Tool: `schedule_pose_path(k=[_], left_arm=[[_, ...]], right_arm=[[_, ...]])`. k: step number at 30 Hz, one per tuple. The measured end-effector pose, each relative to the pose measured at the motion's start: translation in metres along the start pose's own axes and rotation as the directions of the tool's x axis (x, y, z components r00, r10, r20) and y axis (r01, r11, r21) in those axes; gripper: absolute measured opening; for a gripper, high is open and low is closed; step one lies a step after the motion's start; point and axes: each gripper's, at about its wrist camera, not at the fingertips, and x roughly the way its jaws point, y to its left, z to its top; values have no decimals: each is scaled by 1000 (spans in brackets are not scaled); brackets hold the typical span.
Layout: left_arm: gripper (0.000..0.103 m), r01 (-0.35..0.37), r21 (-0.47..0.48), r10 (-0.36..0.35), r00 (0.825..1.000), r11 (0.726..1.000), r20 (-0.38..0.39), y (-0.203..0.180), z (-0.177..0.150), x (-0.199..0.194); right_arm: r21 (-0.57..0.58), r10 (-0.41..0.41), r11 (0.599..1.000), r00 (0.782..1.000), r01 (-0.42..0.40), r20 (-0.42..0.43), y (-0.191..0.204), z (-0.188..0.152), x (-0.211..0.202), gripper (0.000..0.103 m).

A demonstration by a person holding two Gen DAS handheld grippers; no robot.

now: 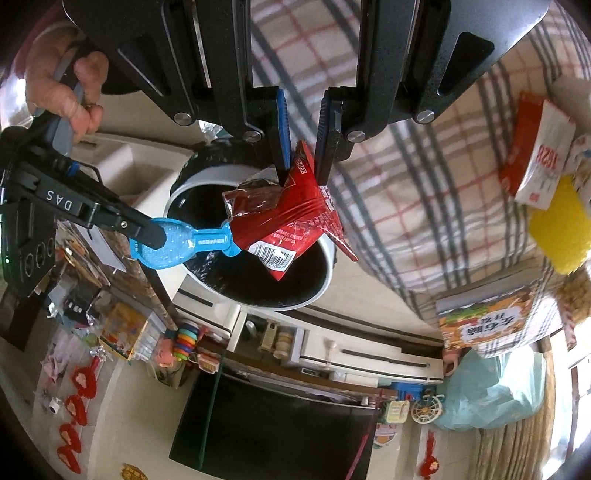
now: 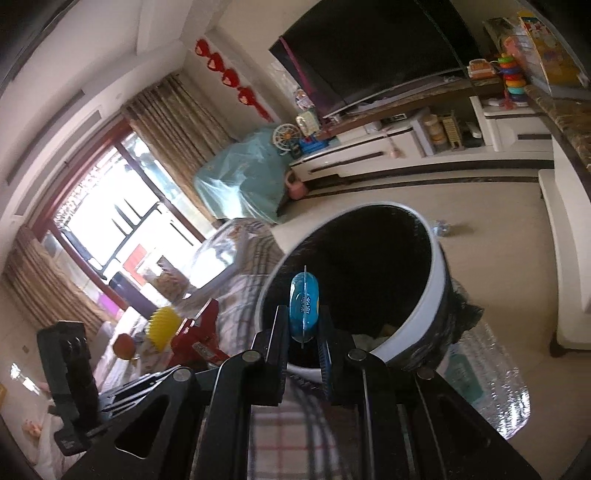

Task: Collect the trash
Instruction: 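Carry the red bag and blue item over the trash bin with both tools, then open both tools to drop the red bag and blue item into the bin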

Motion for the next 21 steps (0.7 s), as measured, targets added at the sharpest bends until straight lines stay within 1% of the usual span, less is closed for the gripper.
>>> schedule_pose_path(k=[7,21], left_arm=[[12,3,31,-2,1000,1000,-18,-12,13,17],[12,-10,59,12,999,998,-37,-28,37,46]], right_arm=[[-7,-47,999,999,47,-20,-8,10,8,14],[-21,-96,995,994,95,-56,-19,25,26,14]])
